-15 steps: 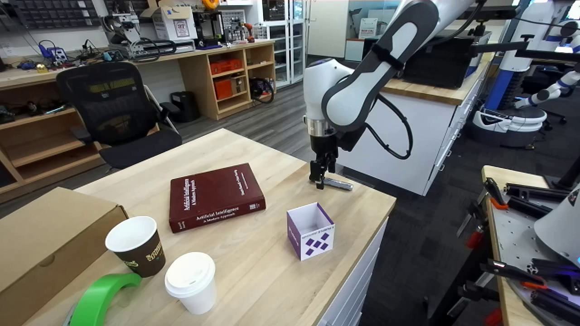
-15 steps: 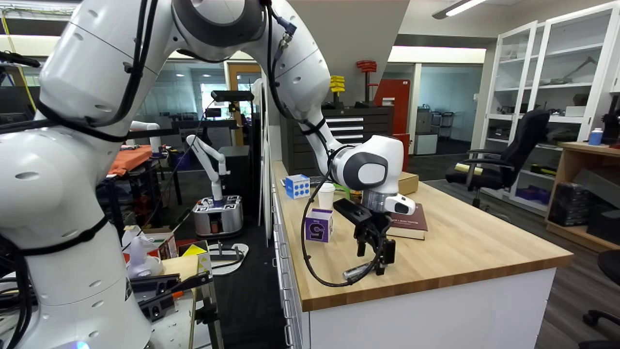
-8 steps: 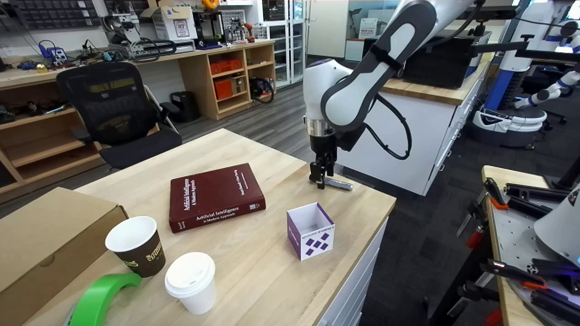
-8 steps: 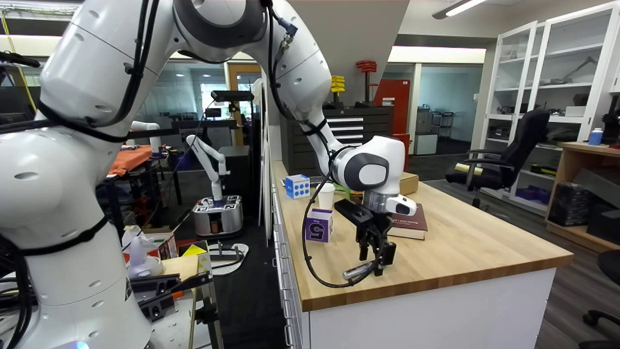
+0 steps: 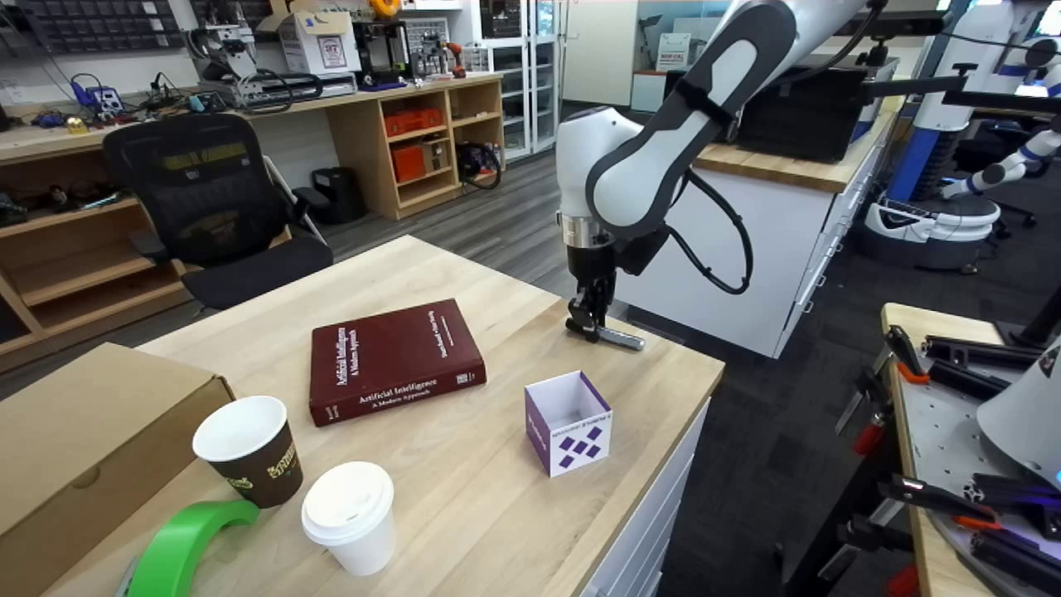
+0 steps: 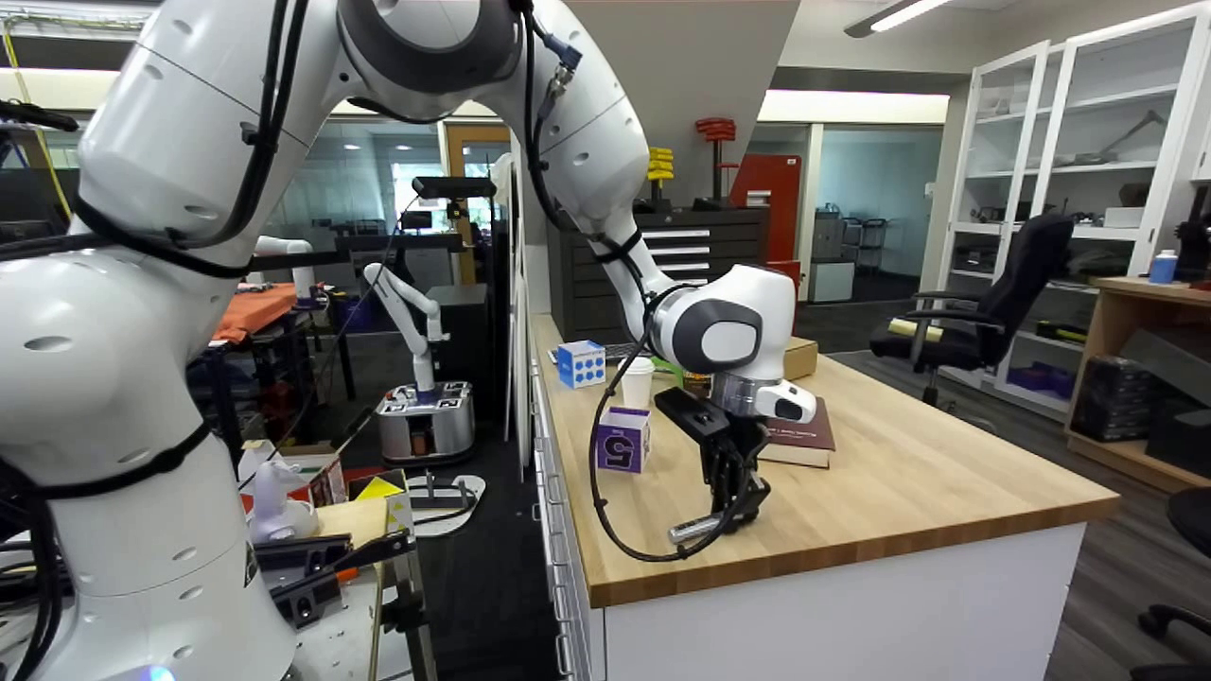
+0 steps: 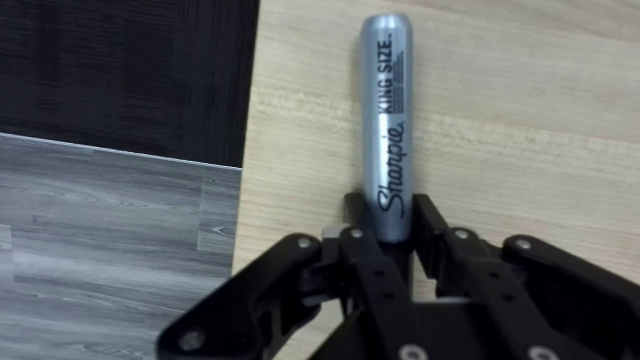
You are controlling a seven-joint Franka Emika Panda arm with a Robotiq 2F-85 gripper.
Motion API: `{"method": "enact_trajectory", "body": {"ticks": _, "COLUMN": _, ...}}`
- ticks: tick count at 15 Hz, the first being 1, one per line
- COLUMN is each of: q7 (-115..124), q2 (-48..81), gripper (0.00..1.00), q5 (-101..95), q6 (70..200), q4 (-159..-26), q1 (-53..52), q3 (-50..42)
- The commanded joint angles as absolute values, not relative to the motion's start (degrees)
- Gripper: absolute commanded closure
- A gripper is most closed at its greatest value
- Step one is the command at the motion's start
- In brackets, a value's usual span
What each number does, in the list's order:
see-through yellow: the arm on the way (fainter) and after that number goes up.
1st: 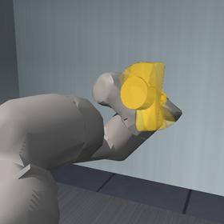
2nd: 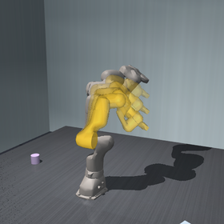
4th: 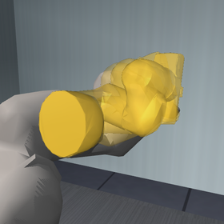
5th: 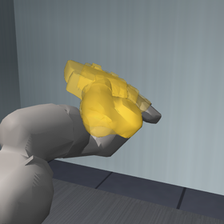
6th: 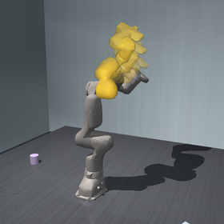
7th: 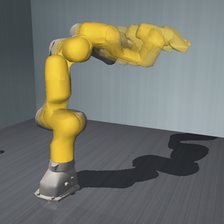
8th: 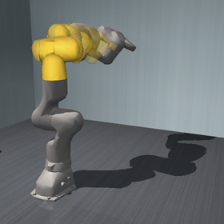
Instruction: Pick the marker and put it in the box
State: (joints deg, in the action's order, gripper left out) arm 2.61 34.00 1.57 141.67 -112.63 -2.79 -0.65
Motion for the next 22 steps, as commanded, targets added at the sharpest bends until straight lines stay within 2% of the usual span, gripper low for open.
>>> {"method": "enact_trajectory", "body": {"ticks": 1, "q7": 1.0, "q2": 33.0, "gripper": 0.94, "q5": 2.7, "q6": 142.7, "q4": -113.2, "q1": -1.2, "q3": 0.8}}
{"method": "enact_trajectory", "body": {"ticks": 11, "q7": 2.5, "q2": 25.0, "gripper": 0.94, "q5": -3.5, "q6": 140.6, "q4": -113.2, "q1": -5.0, "q3": -0.1}}
{"method": "enact_trajectory", "body": {"ticks": 22, "q7": 1.7, "q2": 22.4, "gripper": 0.94, "q5": -4.7, "q6": 141.4, "q4": -107.9, "q1": -8.0, "q3": 3.8}}
